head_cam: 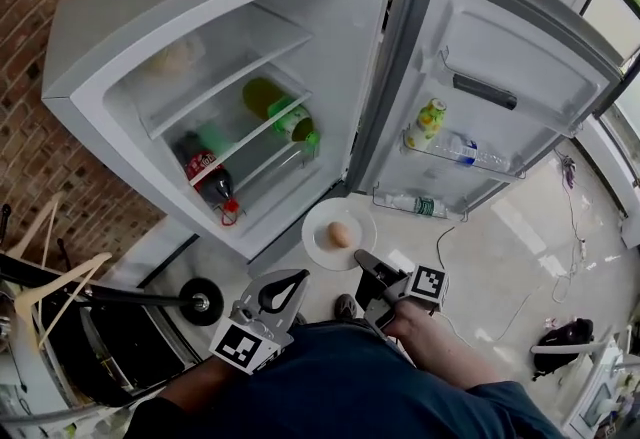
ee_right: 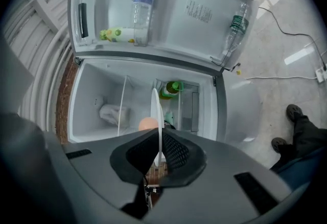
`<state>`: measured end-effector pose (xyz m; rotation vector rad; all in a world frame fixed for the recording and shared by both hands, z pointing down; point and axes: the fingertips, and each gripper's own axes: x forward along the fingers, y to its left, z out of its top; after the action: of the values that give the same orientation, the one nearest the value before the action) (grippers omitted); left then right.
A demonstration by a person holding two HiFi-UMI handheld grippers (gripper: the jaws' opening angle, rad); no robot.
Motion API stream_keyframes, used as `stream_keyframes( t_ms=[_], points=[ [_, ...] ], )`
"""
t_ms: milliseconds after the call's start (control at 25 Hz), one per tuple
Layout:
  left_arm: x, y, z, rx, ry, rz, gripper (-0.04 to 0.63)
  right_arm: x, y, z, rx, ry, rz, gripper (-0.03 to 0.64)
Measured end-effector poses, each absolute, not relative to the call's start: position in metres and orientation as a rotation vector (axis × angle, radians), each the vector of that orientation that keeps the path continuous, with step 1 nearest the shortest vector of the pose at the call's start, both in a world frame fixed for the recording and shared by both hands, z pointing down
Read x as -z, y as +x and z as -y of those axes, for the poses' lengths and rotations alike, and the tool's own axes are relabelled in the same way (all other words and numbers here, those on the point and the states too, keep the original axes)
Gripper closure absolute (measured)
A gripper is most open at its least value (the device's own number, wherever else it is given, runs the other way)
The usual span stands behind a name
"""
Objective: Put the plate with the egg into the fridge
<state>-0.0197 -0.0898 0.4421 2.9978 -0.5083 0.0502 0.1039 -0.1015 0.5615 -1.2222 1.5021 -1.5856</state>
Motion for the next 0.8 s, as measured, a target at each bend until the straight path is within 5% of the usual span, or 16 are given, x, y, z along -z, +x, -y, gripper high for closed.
stream_keyframes(
  t_ms=[800],
  points=[
    [-0.438, -0.028, 0.139, -0.067, 2.922, 0.869, 0.592, -0.550, 0.073, 0.234, 1.723, -1.035, -1.672, 0.597]
  ],
)
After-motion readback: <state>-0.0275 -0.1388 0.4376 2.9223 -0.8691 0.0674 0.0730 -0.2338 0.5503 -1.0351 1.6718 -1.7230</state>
